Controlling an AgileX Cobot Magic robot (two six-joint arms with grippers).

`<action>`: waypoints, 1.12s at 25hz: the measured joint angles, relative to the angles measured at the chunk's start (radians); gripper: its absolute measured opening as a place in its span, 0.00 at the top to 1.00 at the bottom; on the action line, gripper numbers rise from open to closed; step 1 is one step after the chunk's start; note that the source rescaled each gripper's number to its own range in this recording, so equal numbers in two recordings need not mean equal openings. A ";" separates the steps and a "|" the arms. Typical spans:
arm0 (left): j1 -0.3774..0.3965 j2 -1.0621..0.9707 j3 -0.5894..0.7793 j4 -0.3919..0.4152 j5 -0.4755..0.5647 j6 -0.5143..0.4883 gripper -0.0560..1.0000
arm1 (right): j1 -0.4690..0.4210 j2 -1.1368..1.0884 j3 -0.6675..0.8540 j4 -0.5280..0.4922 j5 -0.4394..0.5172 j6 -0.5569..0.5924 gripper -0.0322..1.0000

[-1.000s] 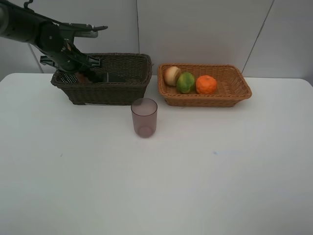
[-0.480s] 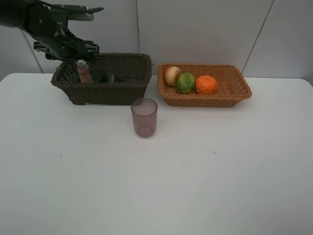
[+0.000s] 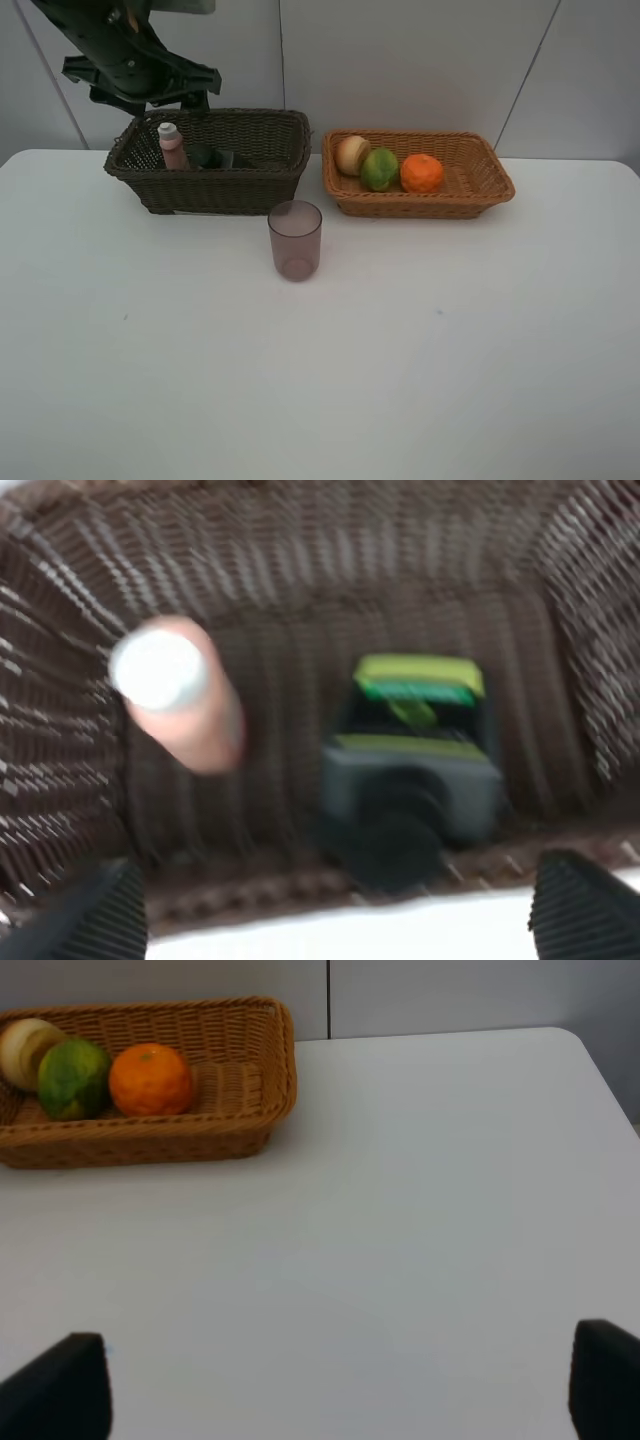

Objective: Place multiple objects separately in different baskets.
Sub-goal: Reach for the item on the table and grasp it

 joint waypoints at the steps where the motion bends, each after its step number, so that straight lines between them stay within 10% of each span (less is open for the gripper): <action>1: -0.022 -0.004 0.000 -0.010 0.024 0.017 0.01 | 0.000 0.000 0.000 0.000 0.000 0.000 0.02; 17: -0.377 -0.005 -0.003 -0.125 0.153 0.259 0.01 | 0.000 0.000 0.000 0.000 0.000 0.000 0.02; 28: -0.401 0.108 -0.005 -0.147 0.162 0.371 0.01 | 0.000 0.000 0.000 0.000 0.000 0.000 0.02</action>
